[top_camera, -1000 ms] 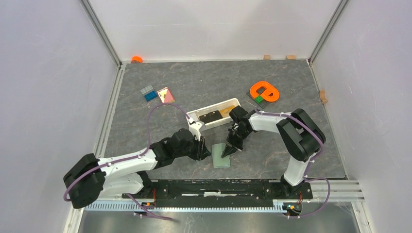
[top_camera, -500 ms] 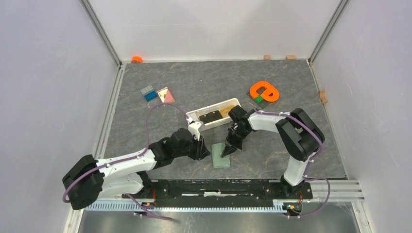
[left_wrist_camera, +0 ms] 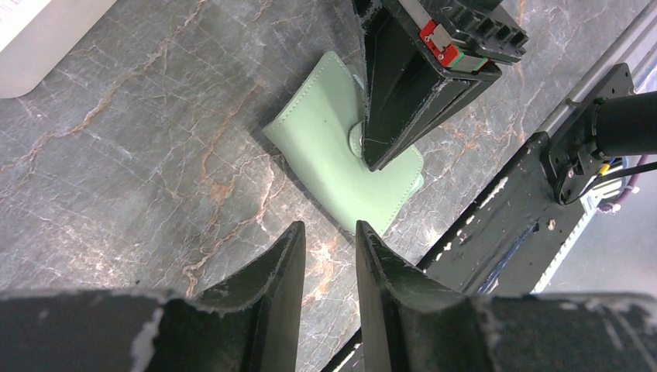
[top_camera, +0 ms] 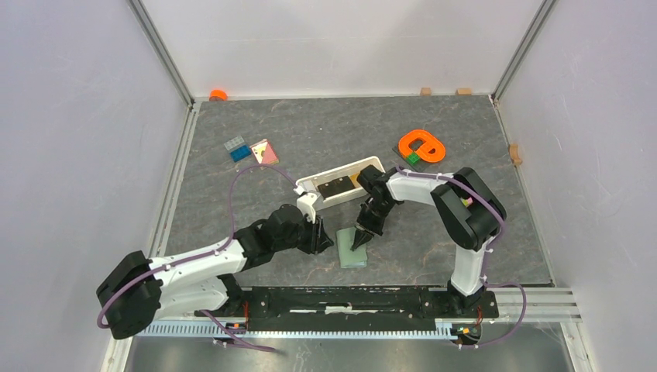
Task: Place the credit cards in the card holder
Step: Close the card holder at the center of the board, then reset both arms
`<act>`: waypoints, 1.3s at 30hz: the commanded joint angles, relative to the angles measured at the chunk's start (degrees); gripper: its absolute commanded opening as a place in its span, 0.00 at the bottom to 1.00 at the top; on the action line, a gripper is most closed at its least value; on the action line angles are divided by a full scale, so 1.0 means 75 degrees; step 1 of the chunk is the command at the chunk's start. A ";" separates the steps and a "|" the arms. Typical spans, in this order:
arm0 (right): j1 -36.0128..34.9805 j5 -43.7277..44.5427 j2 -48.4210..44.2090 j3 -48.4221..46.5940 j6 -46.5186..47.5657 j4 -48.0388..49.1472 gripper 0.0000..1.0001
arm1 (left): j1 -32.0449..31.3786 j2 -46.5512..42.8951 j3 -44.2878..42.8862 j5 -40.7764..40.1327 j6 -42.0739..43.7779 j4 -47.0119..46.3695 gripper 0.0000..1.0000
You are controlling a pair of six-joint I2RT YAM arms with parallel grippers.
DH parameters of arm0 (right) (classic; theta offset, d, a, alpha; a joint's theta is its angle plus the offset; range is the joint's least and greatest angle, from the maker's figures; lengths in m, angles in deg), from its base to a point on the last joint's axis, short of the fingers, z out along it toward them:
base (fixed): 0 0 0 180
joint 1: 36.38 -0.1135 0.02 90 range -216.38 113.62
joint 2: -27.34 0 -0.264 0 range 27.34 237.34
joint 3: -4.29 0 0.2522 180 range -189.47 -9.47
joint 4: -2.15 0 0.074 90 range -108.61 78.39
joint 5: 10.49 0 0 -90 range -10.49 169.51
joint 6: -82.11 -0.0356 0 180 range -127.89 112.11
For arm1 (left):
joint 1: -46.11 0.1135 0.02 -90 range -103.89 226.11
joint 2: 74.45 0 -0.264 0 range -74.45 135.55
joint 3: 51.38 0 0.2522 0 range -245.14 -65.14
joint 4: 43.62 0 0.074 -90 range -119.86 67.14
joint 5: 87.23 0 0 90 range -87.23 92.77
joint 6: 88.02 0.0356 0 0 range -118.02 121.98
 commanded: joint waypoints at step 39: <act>-0.1155 0.5889 -0.5218 0.3492 0.2084 0.3463 0.25 | 0.1637 0.0098 -0.1329 -0.1246 -0.0028 0.2126 1.00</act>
